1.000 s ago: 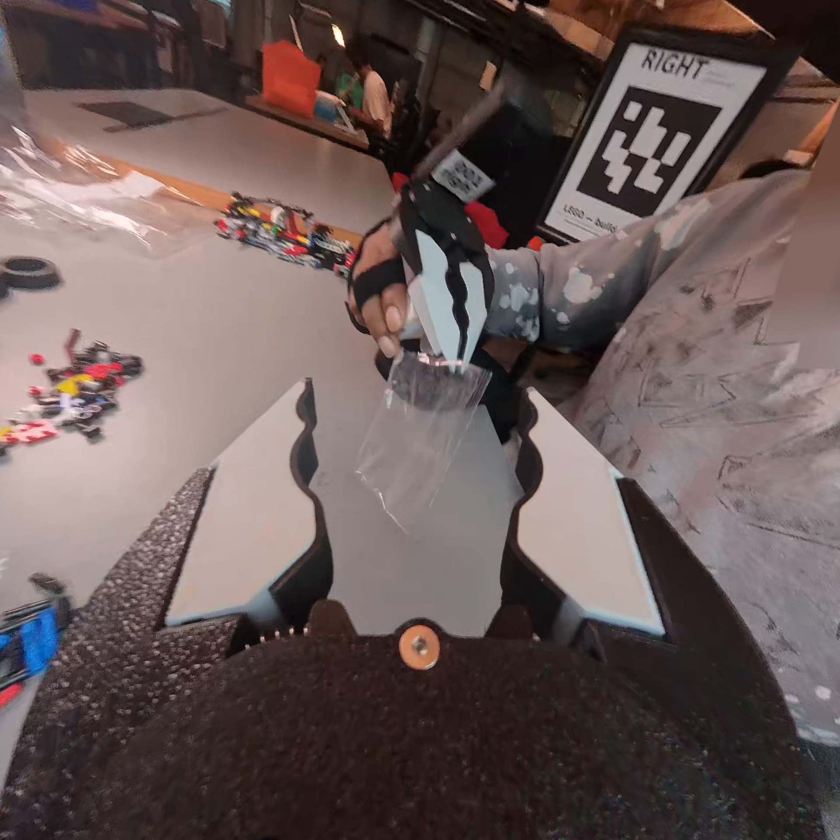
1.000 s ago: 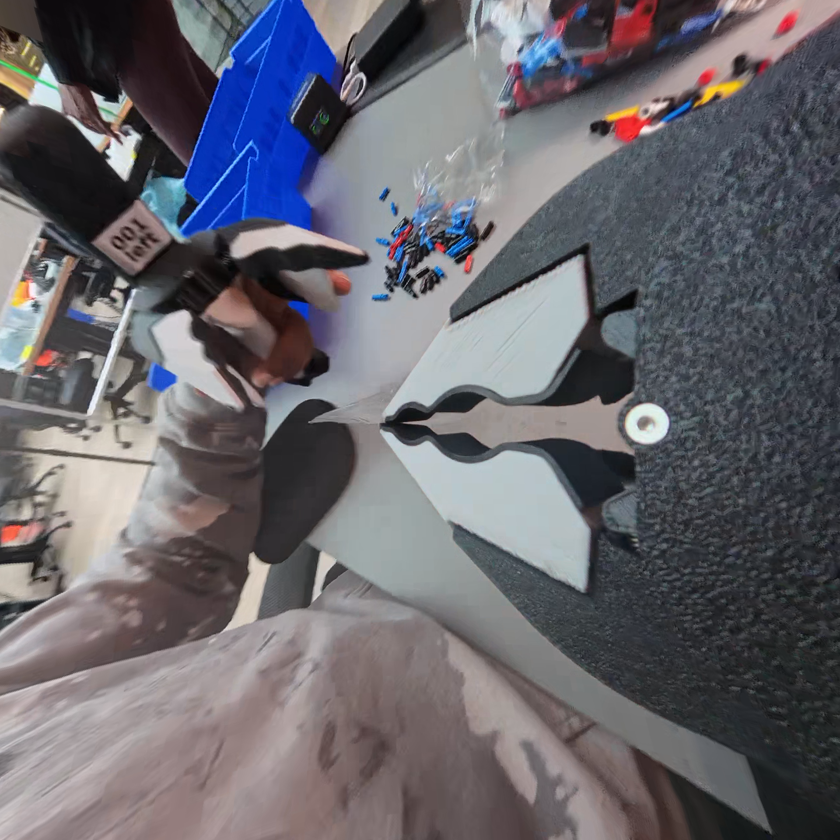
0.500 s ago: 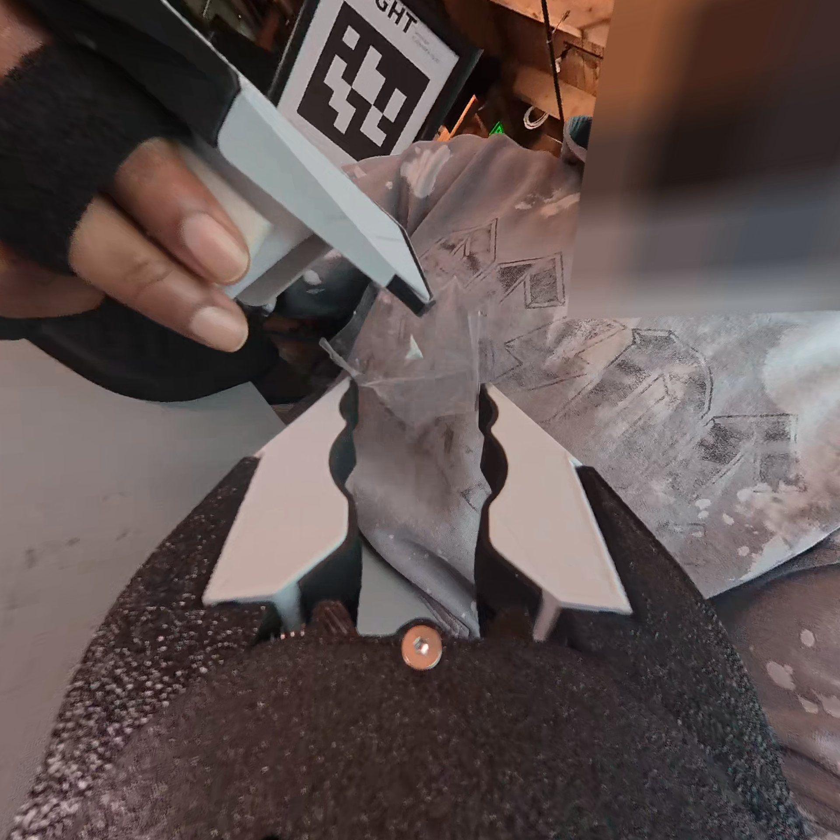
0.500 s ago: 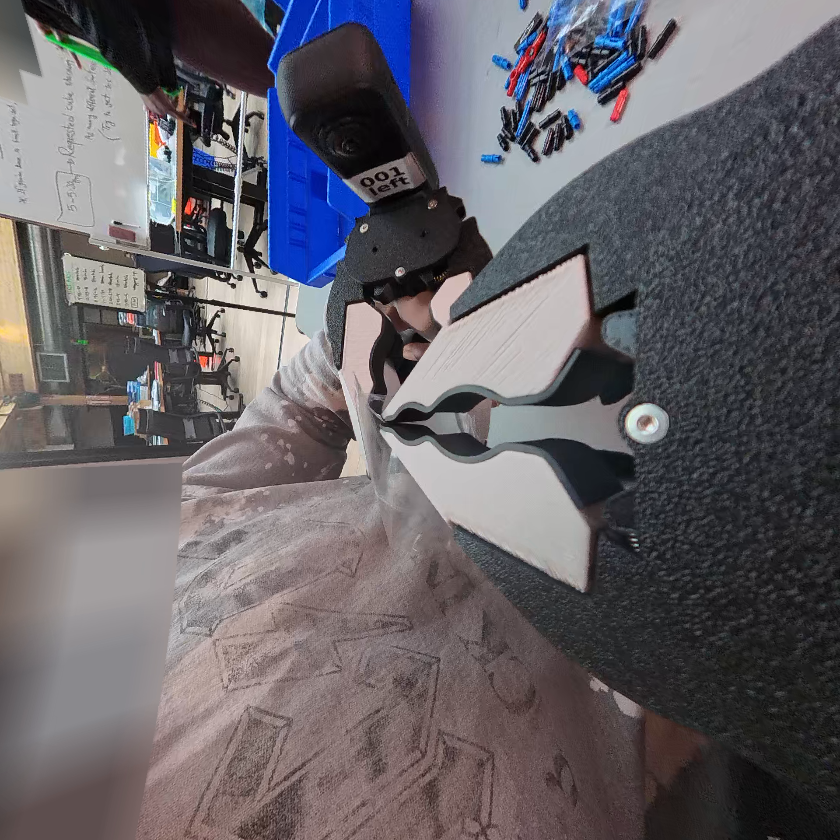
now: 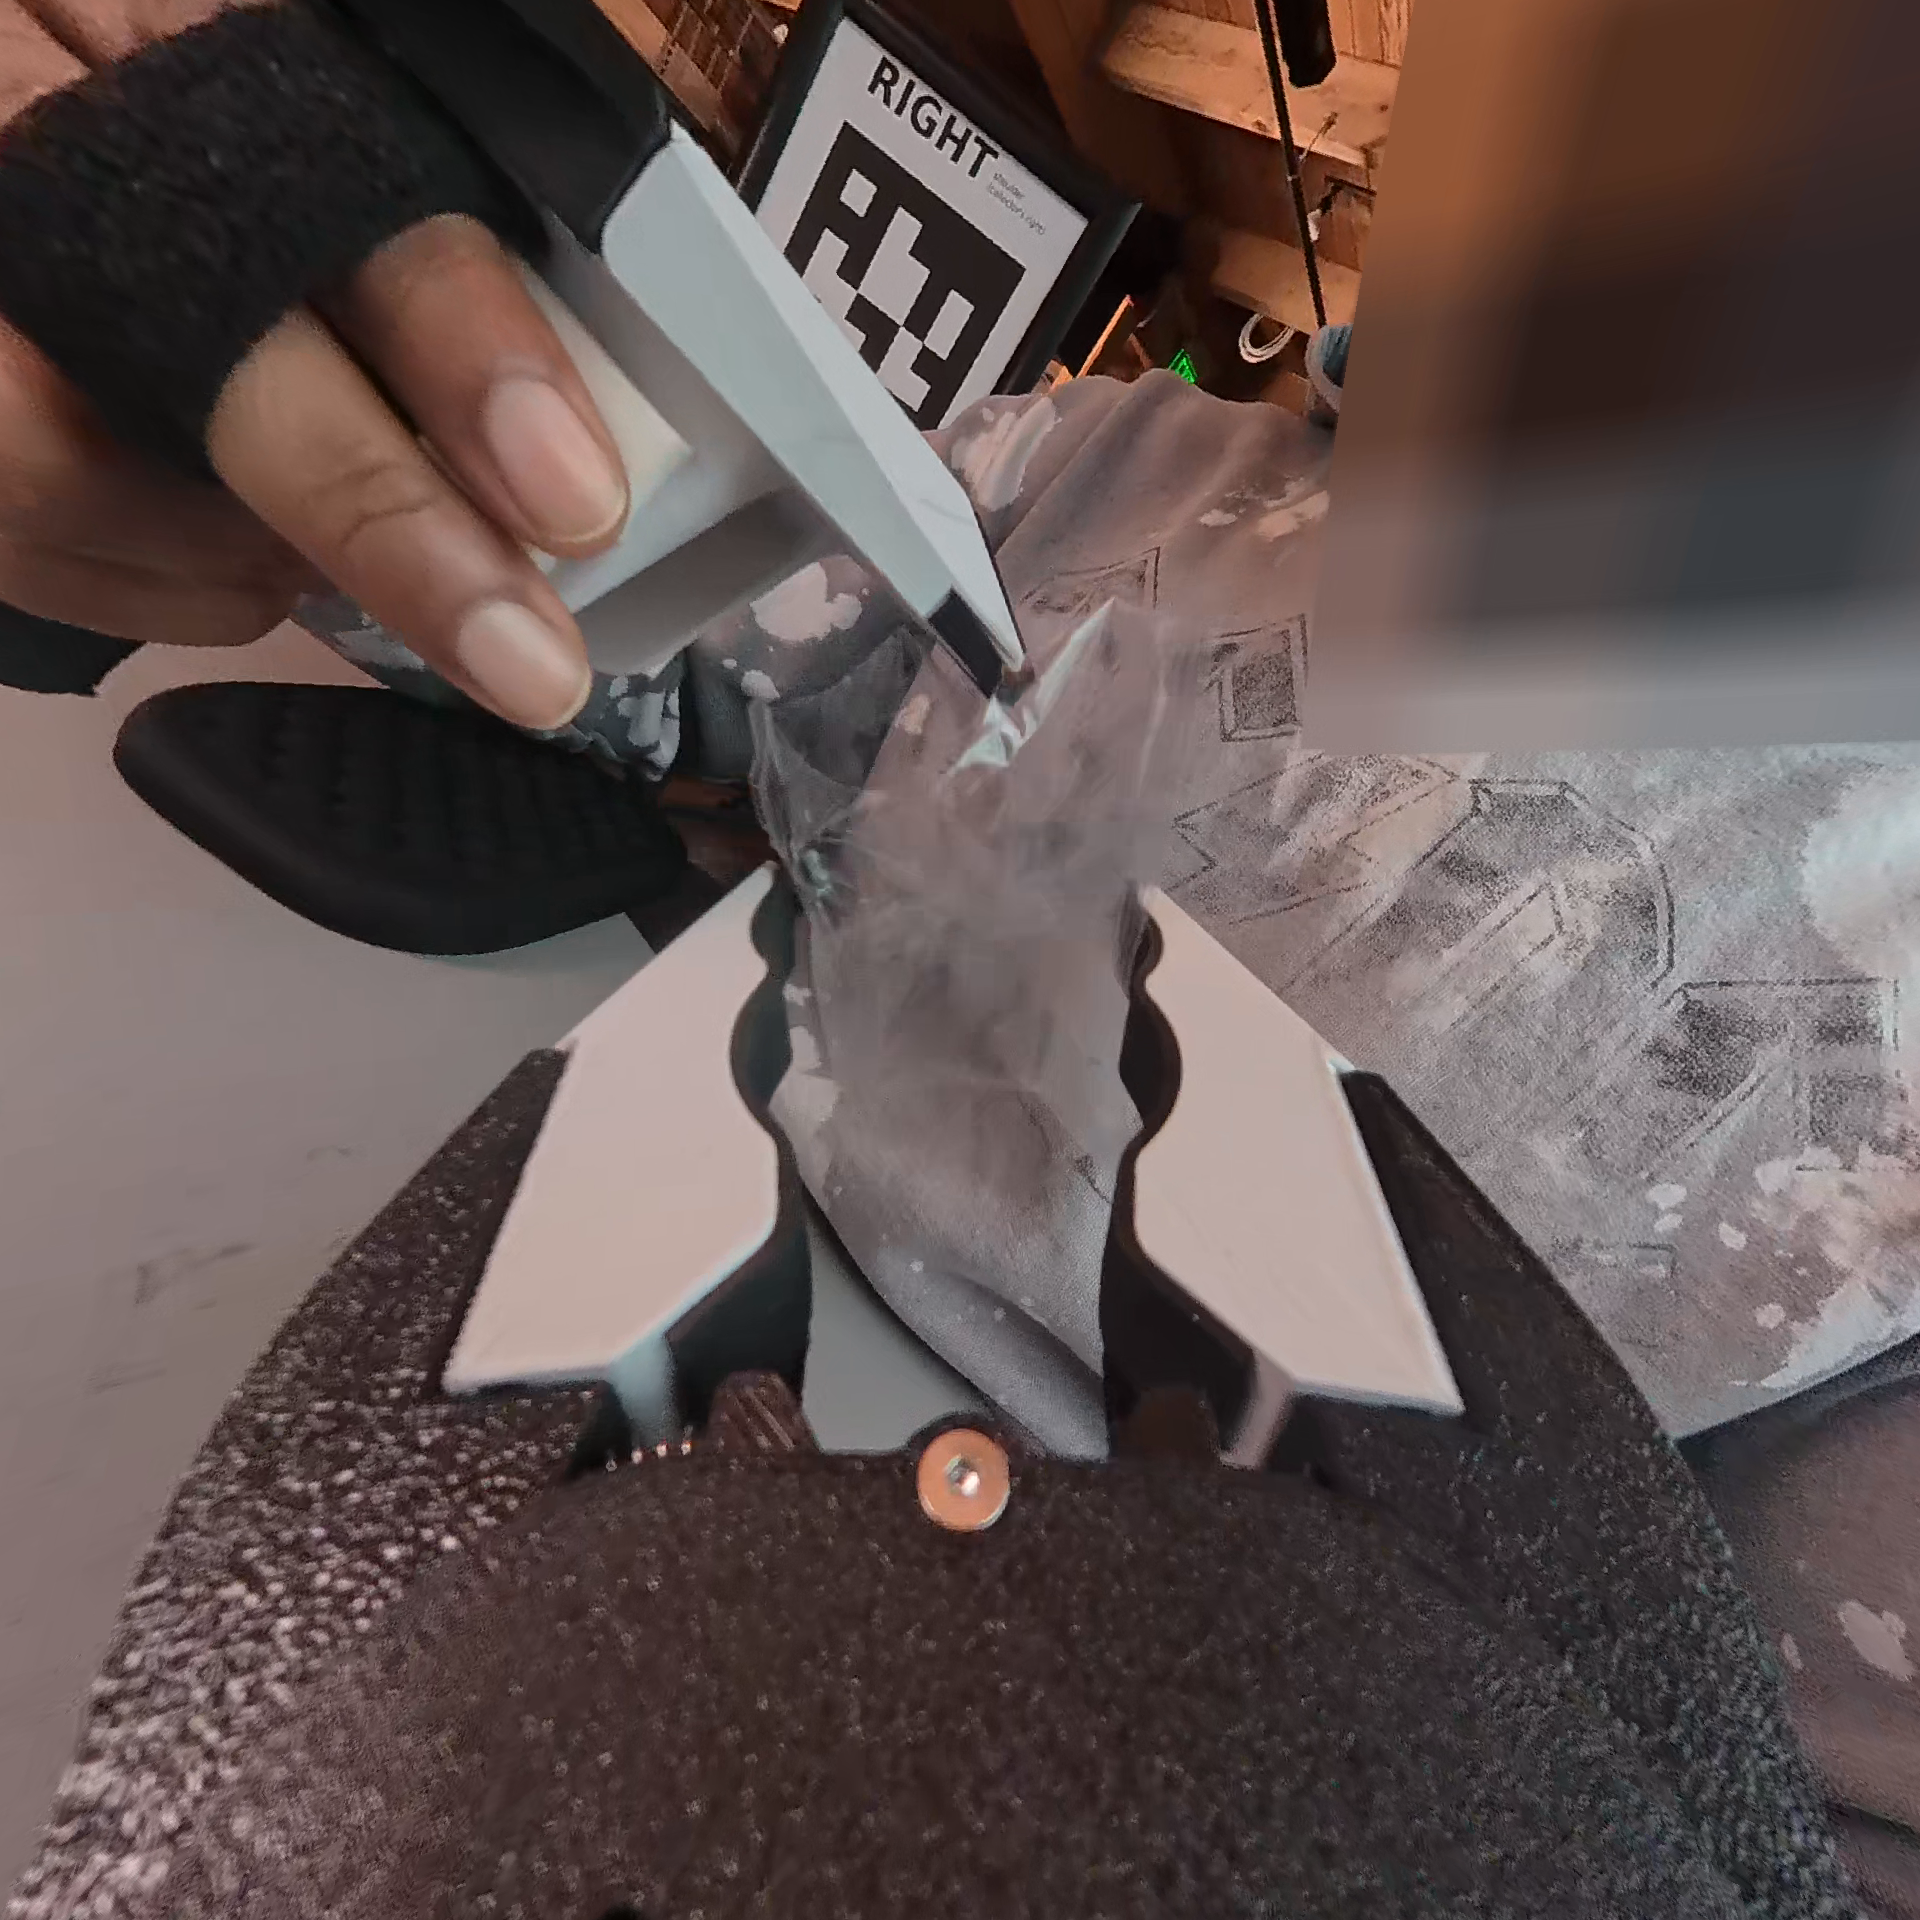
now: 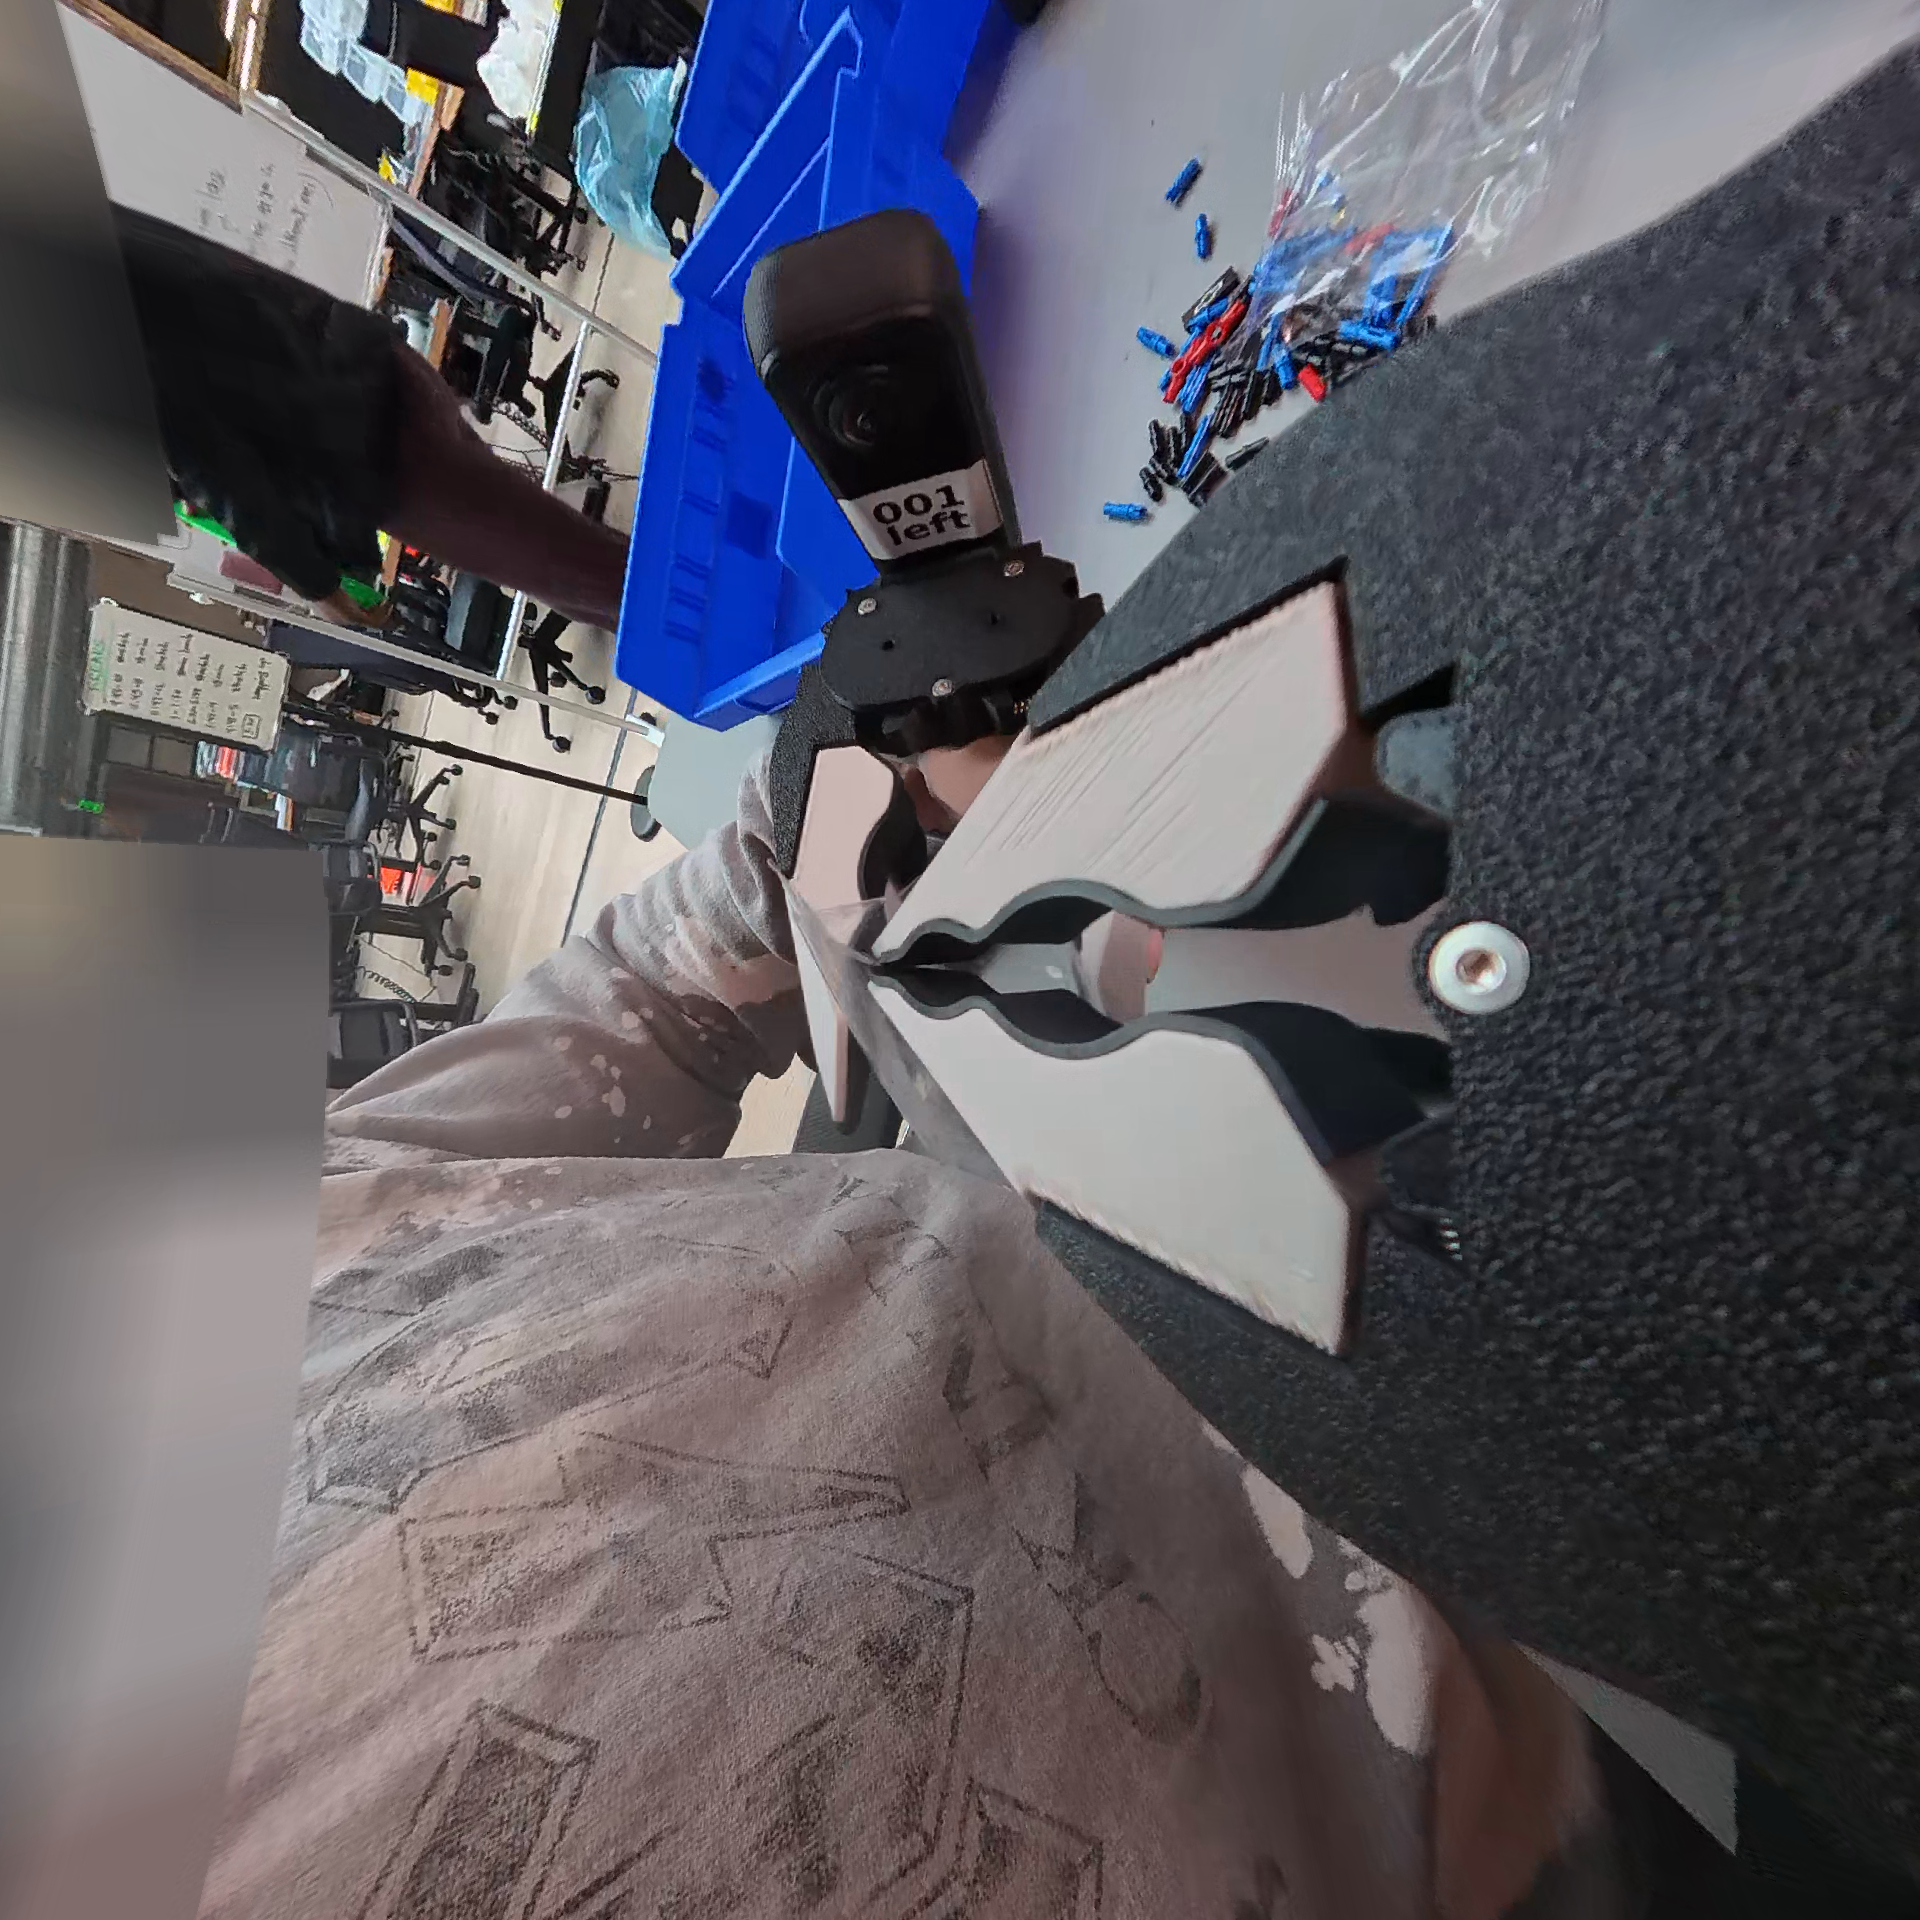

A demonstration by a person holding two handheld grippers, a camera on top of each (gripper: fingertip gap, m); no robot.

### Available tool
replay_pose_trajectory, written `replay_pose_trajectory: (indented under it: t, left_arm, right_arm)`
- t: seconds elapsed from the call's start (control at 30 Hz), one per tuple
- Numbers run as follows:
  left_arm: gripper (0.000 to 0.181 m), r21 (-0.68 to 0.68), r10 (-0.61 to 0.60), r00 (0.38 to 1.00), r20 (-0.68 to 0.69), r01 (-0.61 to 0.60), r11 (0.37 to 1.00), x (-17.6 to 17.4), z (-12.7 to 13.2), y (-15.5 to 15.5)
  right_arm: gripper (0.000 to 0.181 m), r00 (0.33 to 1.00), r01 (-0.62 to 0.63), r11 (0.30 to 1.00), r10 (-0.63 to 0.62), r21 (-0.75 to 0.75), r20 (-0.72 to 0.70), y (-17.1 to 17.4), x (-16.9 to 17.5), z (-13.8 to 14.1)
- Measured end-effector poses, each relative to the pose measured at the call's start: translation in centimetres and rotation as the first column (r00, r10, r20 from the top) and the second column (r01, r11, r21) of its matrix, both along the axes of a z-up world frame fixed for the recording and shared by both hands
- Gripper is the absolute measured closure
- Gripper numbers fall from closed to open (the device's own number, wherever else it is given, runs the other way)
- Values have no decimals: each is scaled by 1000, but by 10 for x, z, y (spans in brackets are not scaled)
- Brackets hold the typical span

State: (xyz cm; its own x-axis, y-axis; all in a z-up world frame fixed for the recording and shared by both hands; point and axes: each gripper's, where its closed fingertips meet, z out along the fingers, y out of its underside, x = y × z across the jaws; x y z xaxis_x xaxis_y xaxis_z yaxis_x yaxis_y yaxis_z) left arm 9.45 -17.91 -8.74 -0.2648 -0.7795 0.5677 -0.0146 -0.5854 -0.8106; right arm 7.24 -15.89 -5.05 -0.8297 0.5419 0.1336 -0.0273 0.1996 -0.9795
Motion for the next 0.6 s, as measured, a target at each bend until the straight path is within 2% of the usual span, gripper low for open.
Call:
replay_pose_trajectory:
  t: [0.2,0.3,0.37,0.47,0.53,0.6]
  left_arm:
    - [143,53,55,998,-13,-54,997,-4,-1,1]
    - [143,101,106,992,-69,-98,990,-5,-7,4]
    - [143,159,139,981,-134,-118,980,-5,-15,5]
    - [144,232,167,961,-220,-114,966,-3,-26,3]
    - [143,239,173,957,-233,-116,964,-3,-28,4]
    - [142,248,181,950,-254,-117,962,-3,-31,5]
  right_arm:
    - [181,1000,6,999,-7,37,28,-3,2,-1]
    - [179,997,-1,999,-2,40,78,-5,7,-6]
    - [172,994,-4,1000,4,5,108,-3,10,-3]
    - [173,987,15,1000,-11,-22,161,8,10,2]
    - [181,983,36,998,-44,52,178,13,7,-2]
    - [181,981,11,989,-39,146,189,9,7,-9]
